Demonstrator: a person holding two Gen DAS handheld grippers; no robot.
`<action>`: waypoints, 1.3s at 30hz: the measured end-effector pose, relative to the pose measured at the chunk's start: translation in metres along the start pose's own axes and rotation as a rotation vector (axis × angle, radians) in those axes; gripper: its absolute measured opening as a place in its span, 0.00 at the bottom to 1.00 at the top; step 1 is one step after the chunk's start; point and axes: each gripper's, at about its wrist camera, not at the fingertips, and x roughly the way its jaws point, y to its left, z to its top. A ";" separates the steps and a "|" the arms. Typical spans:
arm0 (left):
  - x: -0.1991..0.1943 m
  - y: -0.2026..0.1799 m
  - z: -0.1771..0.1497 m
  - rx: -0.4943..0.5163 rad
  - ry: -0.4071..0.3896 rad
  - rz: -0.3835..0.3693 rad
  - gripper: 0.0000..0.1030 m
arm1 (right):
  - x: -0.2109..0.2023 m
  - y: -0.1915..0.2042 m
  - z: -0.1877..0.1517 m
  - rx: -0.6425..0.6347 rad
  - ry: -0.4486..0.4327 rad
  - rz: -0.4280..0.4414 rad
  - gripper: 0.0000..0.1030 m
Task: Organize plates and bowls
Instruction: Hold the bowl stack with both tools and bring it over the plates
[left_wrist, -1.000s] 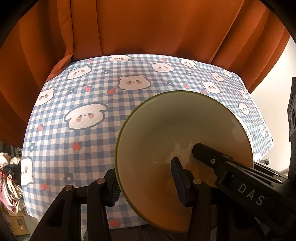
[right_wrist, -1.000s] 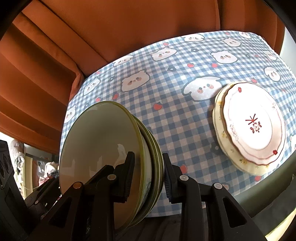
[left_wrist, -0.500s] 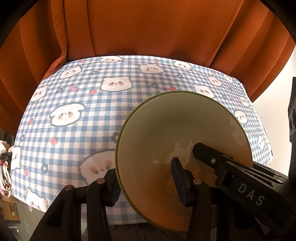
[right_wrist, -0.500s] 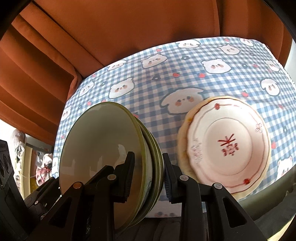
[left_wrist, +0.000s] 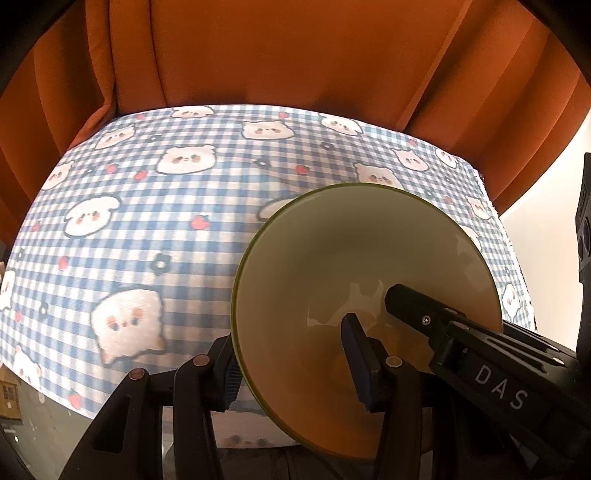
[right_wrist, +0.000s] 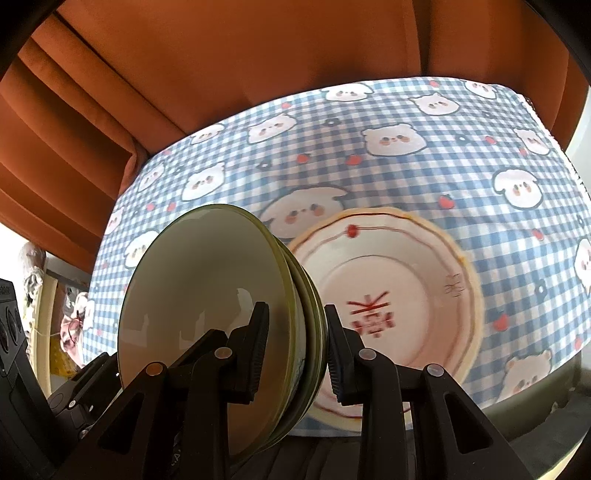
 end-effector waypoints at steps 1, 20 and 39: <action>0.002 -0.004 0.000 -0.001 0.000 -0.002 0.47 | -0.001 -0.007 0.001 -0.003 0.000 -0.001 0.31; 0.046 -0.057 0.002 0.012 0.064 0.007 0.47 | 0.013 -0.079 0.008 0.031 0.049 -0.026 0.31; 0.051 -0.075 0.002 0.057 0.060 0.119 0.47 | 0.021 -0.092 0.015 0.011 0.056 0.023 0.31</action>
